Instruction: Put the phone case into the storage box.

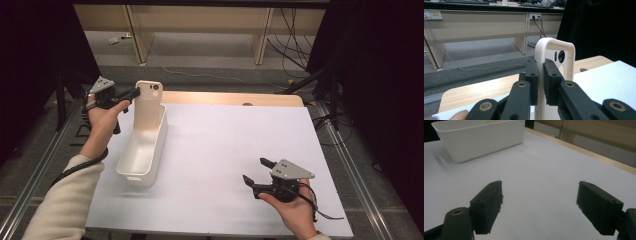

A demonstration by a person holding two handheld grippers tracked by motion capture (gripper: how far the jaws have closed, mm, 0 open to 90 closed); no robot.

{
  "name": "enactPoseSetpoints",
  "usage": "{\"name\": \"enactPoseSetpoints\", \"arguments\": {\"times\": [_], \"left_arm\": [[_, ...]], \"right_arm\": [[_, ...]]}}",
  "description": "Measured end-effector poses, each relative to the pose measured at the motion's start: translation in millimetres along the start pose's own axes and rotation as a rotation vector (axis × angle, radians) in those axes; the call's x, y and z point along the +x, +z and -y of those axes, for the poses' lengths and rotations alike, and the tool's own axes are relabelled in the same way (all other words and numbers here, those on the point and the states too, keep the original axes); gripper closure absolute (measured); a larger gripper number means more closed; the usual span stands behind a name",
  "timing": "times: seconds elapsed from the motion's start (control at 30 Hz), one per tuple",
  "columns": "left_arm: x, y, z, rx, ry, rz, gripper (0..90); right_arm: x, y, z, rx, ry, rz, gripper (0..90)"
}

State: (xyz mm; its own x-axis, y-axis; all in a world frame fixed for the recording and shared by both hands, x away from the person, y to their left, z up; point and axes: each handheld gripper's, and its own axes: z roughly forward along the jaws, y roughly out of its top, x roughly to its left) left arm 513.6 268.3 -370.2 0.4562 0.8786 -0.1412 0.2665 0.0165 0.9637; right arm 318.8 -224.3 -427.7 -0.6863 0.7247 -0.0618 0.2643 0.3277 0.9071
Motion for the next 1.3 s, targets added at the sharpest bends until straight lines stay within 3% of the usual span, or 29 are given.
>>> {"name": "enactPoseSetpoints", "arguments": {"times": [1.3], "left_arm": [[5.8,20.0,7.2,0.050,0.003,-0.025,82.6]], "right_arm": [[-0.2,1.0,0.7,0.004,0.000,-0.003,22.4]]}}
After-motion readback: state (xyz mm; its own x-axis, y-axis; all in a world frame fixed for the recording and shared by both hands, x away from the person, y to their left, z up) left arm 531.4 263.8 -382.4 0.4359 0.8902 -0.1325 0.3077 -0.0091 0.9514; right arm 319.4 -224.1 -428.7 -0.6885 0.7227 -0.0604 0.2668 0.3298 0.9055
